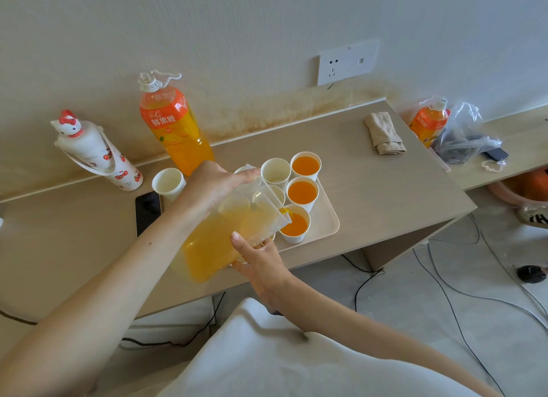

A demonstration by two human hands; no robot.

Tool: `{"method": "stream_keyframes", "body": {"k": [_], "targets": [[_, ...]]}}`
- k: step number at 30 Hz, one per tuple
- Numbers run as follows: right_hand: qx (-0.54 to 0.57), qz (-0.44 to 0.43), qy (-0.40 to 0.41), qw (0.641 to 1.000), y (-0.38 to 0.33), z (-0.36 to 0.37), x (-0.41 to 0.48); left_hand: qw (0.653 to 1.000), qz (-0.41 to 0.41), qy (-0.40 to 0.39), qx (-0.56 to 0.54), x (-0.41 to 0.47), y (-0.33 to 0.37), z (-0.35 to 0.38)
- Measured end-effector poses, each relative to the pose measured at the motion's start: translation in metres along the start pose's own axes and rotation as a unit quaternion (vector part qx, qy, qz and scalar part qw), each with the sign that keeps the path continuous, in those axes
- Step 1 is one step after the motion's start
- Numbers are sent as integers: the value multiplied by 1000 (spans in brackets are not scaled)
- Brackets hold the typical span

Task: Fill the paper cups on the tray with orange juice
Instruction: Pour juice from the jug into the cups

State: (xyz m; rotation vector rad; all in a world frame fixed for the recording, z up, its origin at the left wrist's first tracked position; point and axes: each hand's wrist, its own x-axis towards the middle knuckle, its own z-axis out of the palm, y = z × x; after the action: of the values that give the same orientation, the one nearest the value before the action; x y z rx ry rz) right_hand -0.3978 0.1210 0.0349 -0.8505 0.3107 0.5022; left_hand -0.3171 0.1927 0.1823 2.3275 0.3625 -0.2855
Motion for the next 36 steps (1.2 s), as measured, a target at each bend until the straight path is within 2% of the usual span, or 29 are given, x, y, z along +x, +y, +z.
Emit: {"method": "stream_keyframes", "body": {"k": [36], "targets": [[-7,8,10,1000,0,0,3,1000,1,-4,10,8,-5,1]]}}
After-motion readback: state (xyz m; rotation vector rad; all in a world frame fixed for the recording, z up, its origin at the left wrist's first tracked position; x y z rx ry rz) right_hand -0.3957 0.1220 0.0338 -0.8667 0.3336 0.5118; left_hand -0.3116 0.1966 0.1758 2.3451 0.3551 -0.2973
